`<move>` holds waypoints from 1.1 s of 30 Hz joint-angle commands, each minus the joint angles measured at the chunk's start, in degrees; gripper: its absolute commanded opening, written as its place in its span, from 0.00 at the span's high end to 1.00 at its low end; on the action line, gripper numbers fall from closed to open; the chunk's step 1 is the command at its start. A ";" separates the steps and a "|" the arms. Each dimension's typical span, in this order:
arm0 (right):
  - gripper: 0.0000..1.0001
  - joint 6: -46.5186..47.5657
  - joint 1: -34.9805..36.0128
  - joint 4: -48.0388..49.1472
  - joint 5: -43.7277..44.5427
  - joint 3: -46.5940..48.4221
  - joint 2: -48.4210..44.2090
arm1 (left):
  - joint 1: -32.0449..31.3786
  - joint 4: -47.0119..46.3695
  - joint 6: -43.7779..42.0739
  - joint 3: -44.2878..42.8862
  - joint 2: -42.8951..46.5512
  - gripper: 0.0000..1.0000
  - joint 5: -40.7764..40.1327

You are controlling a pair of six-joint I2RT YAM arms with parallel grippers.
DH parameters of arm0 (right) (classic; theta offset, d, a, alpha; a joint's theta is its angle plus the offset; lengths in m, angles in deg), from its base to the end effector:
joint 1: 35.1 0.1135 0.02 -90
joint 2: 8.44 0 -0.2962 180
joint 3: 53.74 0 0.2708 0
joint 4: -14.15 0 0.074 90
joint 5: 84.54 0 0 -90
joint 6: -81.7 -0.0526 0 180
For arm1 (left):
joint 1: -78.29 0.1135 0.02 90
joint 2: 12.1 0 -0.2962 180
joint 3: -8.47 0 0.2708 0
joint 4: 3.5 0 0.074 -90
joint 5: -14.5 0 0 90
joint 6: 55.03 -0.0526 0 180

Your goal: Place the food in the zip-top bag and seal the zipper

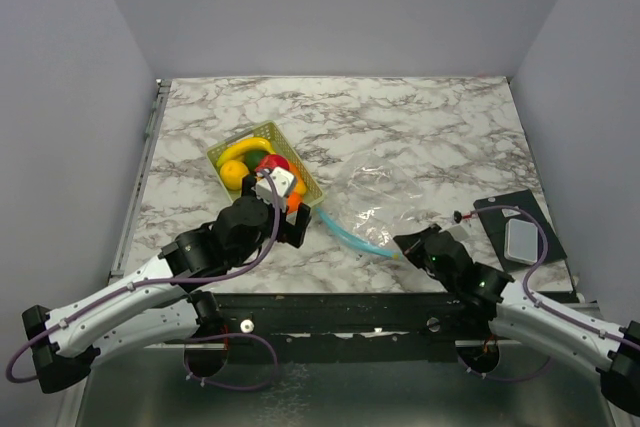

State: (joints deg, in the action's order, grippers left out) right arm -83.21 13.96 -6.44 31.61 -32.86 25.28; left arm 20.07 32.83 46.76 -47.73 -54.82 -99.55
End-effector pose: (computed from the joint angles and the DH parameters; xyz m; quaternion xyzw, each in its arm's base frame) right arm 0.1085 0.0897 0.1510 0.2963 0.8121 0.3139 0.3927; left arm 0.1121 -0.1402 0.3302 0.2153 0.7943 -0.1681 0.5426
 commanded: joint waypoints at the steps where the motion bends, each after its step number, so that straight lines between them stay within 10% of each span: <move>1: 0.99 1.25 0.25 -3.49 3.24 2.45 -2.02 | -0.06 0.82 0.24 -1.29 -0.75 0.01 3.33; 33: 0.99 22.81 0.25 -36.37 0.40 40.14 7.45 | -3.88 -5.56 1.64 -6.78 -10.16 0.05 14.98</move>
State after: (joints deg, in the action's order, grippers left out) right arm -63.81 13.96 -36.45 33.84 2.68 30.11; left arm 17.19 30.40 46.81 -52.62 -64.11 -87.25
